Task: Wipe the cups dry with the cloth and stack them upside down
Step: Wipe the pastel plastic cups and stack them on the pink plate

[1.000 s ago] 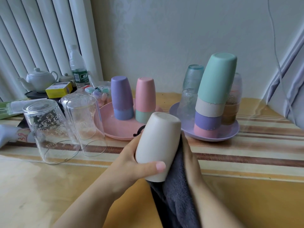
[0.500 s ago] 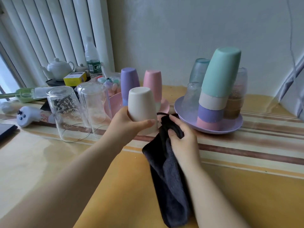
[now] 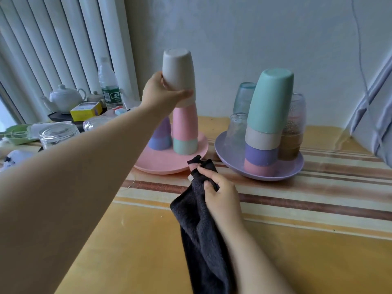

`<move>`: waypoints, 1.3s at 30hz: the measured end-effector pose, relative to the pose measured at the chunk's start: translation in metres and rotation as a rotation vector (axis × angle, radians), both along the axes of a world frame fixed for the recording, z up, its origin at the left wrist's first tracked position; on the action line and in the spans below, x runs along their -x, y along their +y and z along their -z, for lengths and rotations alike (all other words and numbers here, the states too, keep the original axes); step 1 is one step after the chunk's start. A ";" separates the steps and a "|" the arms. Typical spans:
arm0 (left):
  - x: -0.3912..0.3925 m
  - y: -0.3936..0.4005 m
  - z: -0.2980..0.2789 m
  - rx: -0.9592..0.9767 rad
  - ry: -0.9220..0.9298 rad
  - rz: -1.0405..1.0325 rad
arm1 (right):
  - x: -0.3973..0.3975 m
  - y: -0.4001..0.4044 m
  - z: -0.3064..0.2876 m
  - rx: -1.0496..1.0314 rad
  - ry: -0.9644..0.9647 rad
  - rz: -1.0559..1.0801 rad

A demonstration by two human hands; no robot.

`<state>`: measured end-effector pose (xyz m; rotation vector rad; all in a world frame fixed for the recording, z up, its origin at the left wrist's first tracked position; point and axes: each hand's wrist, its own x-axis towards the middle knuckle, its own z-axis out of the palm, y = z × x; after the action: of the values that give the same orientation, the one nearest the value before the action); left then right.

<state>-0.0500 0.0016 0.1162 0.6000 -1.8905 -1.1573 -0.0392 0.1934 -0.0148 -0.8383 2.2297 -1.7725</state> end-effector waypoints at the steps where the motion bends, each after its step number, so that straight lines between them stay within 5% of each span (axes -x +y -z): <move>1: 0.007 -0.003 -0.002 0.008 -0.027 -0.020 | 0.000 0.000 0.000 -0.005 0.012 -0.002; 15: 0.029 0.000 0.050 0.007 -0.214 -0.143 | -0.005 -0.001 0.000 0.036 -0.069 -0.031; 22: 0.008 0.002 0.070 0.138 0.007 -0.401 | -0.005 -0.001 -0.003 0.023 -0.085 -0.020; 26: 0.000 -0.008 0.086 -0.057 -0.081 -0.525 | -0.004 -0.001 -0.002 0.019 -0.069 -0.011; 30: 0.006 -0.023 0.096 -0.258 -0.177 -0.386 | -0.002 -0.002 -0.001 0.025 -0.062 -0.006; 34: 0.015 -0.037 0.102 -0.305 -0.058 -0.293 | -0.002 -0.002 0.001 0.029 -0.069 -0.008; 39: 0.018 -0.048 0.102 -0.280 -0.129 -0.320 | -0.001 -0.003 0.003 0.034 -0.076 -0.011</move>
<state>-0.0684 -0.0460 0.0140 1.1116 -1.6682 -1.1990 -0.0378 0.1907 -0.0177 -0.7749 2.1491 -1.8108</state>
